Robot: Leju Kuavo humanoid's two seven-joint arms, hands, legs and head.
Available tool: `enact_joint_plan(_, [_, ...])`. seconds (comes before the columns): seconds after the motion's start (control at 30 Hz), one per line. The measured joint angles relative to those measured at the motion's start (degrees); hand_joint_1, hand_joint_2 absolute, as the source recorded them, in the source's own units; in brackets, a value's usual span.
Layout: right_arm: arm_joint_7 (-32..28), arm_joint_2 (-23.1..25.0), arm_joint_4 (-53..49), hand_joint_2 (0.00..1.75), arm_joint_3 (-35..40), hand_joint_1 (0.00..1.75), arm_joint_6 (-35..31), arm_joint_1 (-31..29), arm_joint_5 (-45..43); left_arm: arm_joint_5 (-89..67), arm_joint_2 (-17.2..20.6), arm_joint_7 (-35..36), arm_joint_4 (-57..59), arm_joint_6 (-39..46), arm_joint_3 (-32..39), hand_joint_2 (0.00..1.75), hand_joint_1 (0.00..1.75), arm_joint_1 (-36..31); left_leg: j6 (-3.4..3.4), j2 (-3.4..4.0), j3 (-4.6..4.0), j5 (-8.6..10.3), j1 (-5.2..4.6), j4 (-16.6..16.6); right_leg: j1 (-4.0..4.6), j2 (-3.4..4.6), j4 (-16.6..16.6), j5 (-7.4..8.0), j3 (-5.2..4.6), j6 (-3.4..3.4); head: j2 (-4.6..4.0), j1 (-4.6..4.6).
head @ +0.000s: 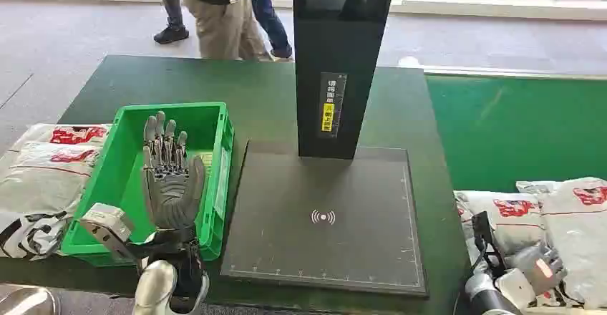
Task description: Moved the parcel from conveyor to table for the left to box.
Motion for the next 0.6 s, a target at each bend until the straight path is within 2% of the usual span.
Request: enact_joint_plan(0.6, [-0.7,-1.0,1.7,1.75,0.2,1.75,-0.6,-1.3,0.0,-0.1,0.0,0.0,0.5,0.0,0.0,1.75,0.0,-0.1,0.02,-0.01,0.13,0.0,0.0,0.0,0.0,-0.01,0.0,0.02,0.17,0.04,-0.02,0.0])
